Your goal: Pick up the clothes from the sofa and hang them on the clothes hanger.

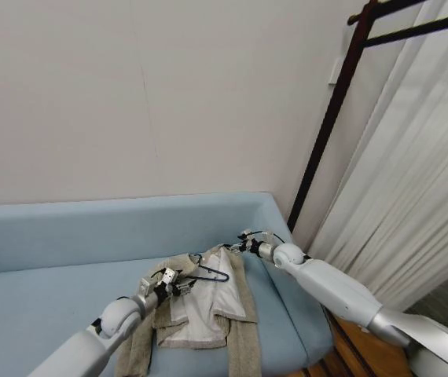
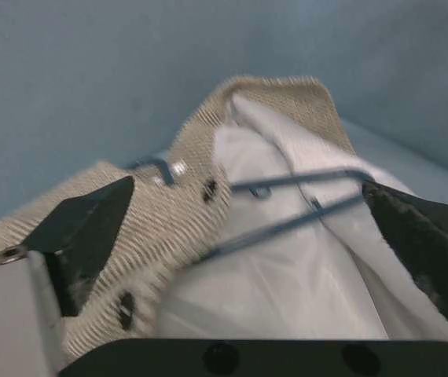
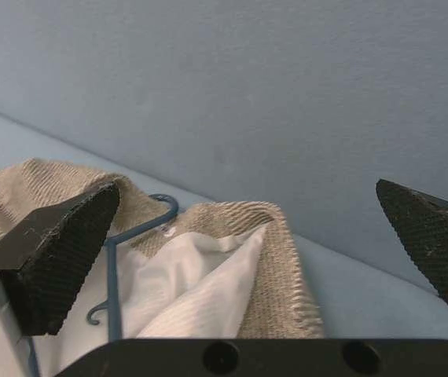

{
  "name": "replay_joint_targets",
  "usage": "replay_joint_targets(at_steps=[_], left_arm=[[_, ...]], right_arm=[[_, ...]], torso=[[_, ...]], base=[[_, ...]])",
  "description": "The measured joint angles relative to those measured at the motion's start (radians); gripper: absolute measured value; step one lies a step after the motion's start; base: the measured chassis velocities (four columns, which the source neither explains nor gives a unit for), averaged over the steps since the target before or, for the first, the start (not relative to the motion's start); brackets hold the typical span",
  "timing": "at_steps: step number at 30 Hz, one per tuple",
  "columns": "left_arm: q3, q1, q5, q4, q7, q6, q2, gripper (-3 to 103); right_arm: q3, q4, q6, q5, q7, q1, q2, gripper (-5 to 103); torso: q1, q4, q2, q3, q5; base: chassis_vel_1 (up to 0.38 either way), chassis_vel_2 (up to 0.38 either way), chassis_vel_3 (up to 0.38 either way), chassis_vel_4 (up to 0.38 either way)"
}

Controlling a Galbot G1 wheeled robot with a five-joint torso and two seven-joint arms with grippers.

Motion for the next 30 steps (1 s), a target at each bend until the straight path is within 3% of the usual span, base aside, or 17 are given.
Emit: replay_joint_targets(at_steps=[6, 11, 21, 25, 28, 30], left_arm=[[-0.006, -0.071, -0.062, 0.068, -0.061, -0.013, -0.014, 100], [-0.015, -0.105, -0.103, 0.131, -0.117, -0.007, -0.038, 100], [-0.095, -0.071, -0.111, 0.133, -0.163, -0.005, -0.025, 100], [-0.134, -0.063, -0.119, 0.134, -0.167, -0.004, -0.025, 100], [-0.145, -0.06, -0.122, 0.132, -0.167, -0.003, -0.024, 100], [-0.149, -0.057, -0.122, 0.13, -0.167, -0.003, -0.025, 100]], right_arm=[[0.028, -0.032, -0.016, 0.019, 0.064, -0.004, 0.022, 100], [0.036, -0.102, -0.042, 0.047, 0.159, -0.009, 0.095, 100], [-0.017, -0.203, -0.062, 0.014, 0.111, -0.011, 0.148, 102], [-0.036, -0.248, -0.061, -0.011, 0.084, -0.012, 0.167, 88], [-0.042, -0.271, -0.057, -0.017, 0.077, -0.01, 0.18, 83], [-0.046, -0.288, -0.049, -0.021, 0.071, -0.006, 0.188, 72]], torso=[[0.0, -0.0004, 0.0, 0.0, -0.0002], [0.0, -0.0002, 0.0, 0.0, -0.0002], [0.0, -0.0003, 0.0, 0.0, 0.0], [0.0, -0.0002, 0.0, 0.0, -0.0001], [0.0, -0.0001, 0.0, 0.0, -0.0001], [0.0, -0.0001, 0.0, 0.0, -0.0001]], base=[[0.0, 0.0, 0.0, 0.0], [0.0, 0.0, 0.0, 0.0], [0.0, 0.0, 0.0, 0.0], [0.0, 0.0, 0.0, 0.0], [0.0, 0.0, 0.0, 0.0], [0.0, 0.0, 0.0, 0.0]])
